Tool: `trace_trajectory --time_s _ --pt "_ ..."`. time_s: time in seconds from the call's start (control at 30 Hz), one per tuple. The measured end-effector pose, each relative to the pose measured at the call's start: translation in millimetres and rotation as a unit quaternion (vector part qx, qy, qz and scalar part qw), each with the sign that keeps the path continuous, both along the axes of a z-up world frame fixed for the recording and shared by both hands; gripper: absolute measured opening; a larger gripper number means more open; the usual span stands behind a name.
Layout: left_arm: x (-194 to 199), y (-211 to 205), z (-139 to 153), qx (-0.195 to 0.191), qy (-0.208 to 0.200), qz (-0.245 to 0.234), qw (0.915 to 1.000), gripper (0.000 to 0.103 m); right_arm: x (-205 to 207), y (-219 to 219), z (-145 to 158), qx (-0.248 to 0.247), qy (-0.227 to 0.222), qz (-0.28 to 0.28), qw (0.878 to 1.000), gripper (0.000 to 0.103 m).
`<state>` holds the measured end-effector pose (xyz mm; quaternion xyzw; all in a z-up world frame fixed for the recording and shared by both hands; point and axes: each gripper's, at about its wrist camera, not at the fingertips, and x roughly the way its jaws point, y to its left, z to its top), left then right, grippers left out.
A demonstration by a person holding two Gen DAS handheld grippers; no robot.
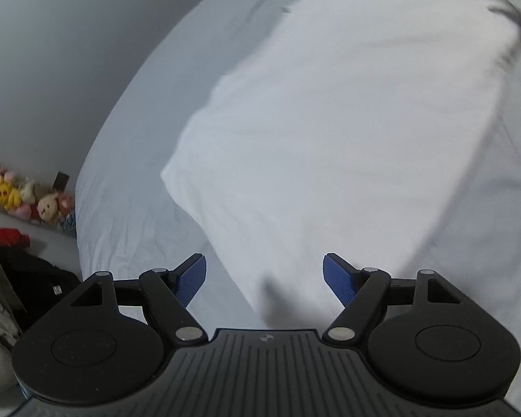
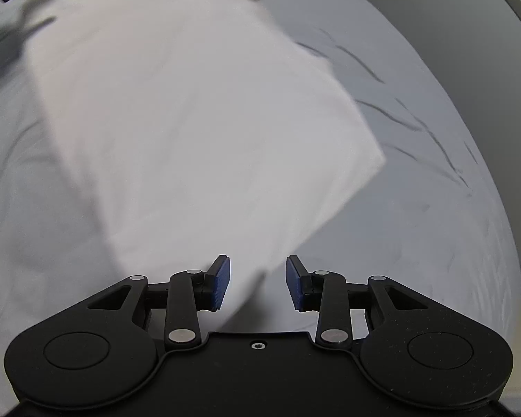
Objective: Fold clothes
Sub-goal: 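Lower both open grippers to the end of the folded shirt strip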
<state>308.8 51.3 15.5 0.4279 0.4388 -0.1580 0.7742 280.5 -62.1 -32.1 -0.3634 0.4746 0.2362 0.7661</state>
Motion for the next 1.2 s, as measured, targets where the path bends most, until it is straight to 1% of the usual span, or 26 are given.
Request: trace_trajectory --time_s 0.03,0.13,0.2,0.23,0.27,0.33,0.37,0.5,0.57,0.63,0.73,0.8,0.9,0.97,1.0,1.03,1.07,1.13,1.17,1.2 --pt "-10.6 -2.9 -4.0 0.004 0.003 -0.007 1.0000 0.071 -9.7 3.9 0.4 -0.002 -0.002 0.008 1.000 0.033" --pt "-23.3 -11.5 -15.3 0.011 0.003 -0.013 0.9999 0.070 -32.1 14.2 -2.4 -0.009 -0.012 0.029 0.999 0.033" --pt "-27.0 -14.4 -22.2 0.014 0.003 -0.022 0.9997 0.070 -46.5 21.0 -7.3 -0.023 -0.024 0.058 0.998 0.033" --pt "-31.5 -16.3 -26.5 0.018 0.000 -0.035 0.9992 0.066 -55.0 25.4 -11.0 -0.035 -0.032 0.075 0.996 0.033" --pt "-33.9 -17.6 -29.2 0.024 -0.006 -0.048 0.9985 0.065 -64.8 30.8 -15.6 -0.052 -0.042 0.094 0.993 0.033" --pt "-33.4 -12.1 -34.8 0.035 -0.012 -0.073 0.9967 0.065 -72.8 35.1 -19.6 -0.063 -0.049 0.106 0.991 0.033" --pt "-37.7 -12.4 -39.7 0.047 -0.015 -0.089 0.9948 0.065 -76.1 36.5 -21.7 -0.063 -0.049 0.107 0.991 0.033" --pt "-45.4 -12.0 -55.6 0.082 -0.017 -0.128 0.9882 0.065 -83.7 40.1 -31.5 -0.072 -0.051 0.118 0.989 0.033" --pt "-46.1 -11.9 -67.3 0.106 -0.025 -0.151 0.9826 0.065 -86.8 43.3 -37.4 -0.081 -0.062 0.134 0.986 0.033" --pt "-43.5 -10.4 -75.5 0.118 -0.025 -0.161 0.9796 0.065 -89.1 47.6 -45.8 -0.099 -0.074 0.153 0.981 0.033" --pt "-36.4 -8.6 -79.3 0.111 -0.026 -0.167 0.9794 0.065 -89.8 49.5 -58.8 -0.119 -0.080 0.175 0.974 0.032" --pt "-31.6 -8.3 -79.7 0.107 -0.026 -0.169 0.9794 0.065 -89.8 50.3 -63.3 -0.124 -0.085 0.179 0.972 0.031" --pt "-22.0 -9.4 -80.7 0.109 -0.030 -0.173 0.9785 0.063 -78.9 47.4 -74.1 -0.137 -0.100 0.182 0.969 0.029" --pt "-10.9 -12.7 -81.6 0.108 -0.033 -0.160 0.9806 0.054 -74.6 47.0 -76.8 -0.138 -0.105 0.182 0.968 0.028" --pt "-8.0 -14.4 -82.9 0.110 -0.035 -0.158 0.9807 0.052 -71.8 47.0 -77.6 -0.137 -0.107 0.182 0.968 0.027" --pt "-4.7 -16.8 -85.0 0.114 -0.040 -0.157 0.9801 0.046 -69.7 47.1 -77.9 -0.135 -0.109 0.182 0.968 0.025" --pt "-3.5 -18.6 -87.2 0.119 -0.043 -0.159 0.9792 0.034 -69.0 47.2 -78.2 -0.136 -0.111 0.183 0.967 0.024" --pt "-0.5 -24.1 -91.9 0.128 -0.043 -0.163 0.9773 0.018 -68.6 48.0 -78.7 -0.137 -0.110 0.185 0.967 0.011" --pt "0.4 -27.6 -94.5 0.133 -0.040 -0.167 0.9761 0.012 -69.1 48.7 -78.3 -0.137 -0.108 0.184 0.967 0.011" --pt "0.9 -28.9 -95.9 0.135 -0.039 -0.168 0.9757 0.011 -69.7 49.5 -77.7 -0.136 -0.106 0.183 0.968 0.009"
